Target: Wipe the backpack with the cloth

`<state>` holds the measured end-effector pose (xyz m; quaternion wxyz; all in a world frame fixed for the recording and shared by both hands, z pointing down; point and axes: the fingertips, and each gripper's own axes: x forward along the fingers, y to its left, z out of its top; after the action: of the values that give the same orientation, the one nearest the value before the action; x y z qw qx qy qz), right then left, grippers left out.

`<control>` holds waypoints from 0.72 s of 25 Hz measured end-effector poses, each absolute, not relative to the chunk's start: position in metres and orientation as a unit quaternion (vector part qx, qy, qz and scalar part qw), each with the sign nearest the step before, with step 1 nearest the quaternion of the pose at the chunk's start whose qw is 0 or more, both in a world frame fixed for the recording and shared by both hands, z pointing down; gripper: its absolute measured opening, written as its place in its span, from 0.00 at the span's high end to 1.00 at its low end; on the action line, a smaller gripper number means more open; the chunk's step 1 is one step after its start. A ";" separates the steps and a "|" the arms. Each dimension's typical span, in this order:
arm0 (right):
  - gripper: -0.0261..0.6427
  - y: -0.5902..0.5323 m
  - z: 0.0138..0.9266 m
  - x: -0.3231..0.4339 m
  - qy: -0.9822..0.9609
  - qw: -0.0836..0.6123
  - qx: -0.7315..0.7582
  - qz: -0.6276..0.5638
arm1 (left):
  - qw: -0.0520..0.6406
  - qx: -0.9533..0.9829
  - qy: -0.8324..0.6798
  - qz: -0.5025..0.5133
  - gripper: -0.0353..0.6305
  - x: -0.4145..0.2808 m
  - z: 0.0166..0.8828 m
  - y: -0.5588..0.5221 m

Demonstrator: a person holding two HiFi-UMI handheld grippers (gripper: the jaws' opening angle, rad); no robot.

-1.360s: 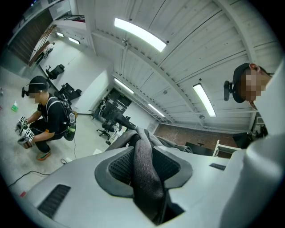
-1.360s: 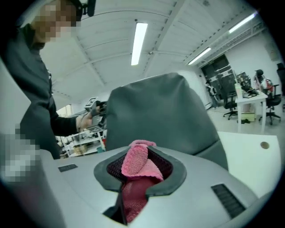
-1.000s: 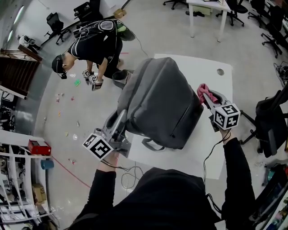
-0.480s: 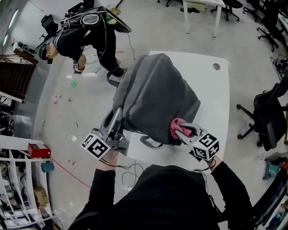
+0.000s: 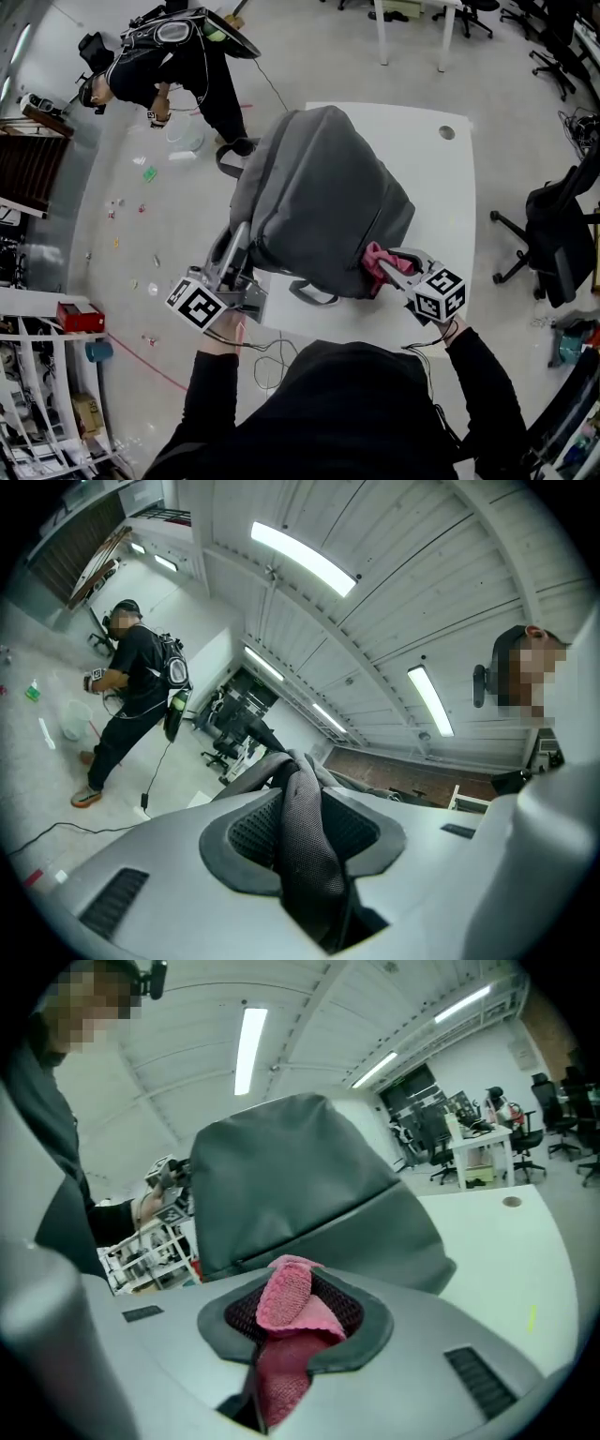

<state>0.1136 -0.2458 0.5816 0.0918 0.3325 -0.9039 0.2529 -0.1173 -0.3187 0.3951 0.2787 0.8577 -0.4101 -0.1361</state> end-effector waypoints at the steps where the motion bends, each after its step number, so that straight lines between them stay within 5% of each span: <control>1: 0.82 -0.260 0.586 0.128 -0.895 0.097 0.354 0.252 | 0.278 0.858 -0.410 -0.136 0.73 -0.117 0.395 -0.319; 11: 0.82 -0.380 0.607 0.242 -0.834 0.171 0.481 0.210 | 0.283 0.853 -0.416 -0.139 0.73 -0.120 0.400 -0.321; 18: 0.82 -0.364 0.615 0.221 -0.843 0.178 0.454 0.226 | 0.286 0.851 -0.417 -0.140 0.73 -0.121 0.403 -0.321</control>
<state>0.2213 -0.3644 0.6149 0.1782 0.4537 -0.8435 0.2258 -0.1211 -0.3206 0.4027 0.2858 0.8514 -0.4168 -0.1401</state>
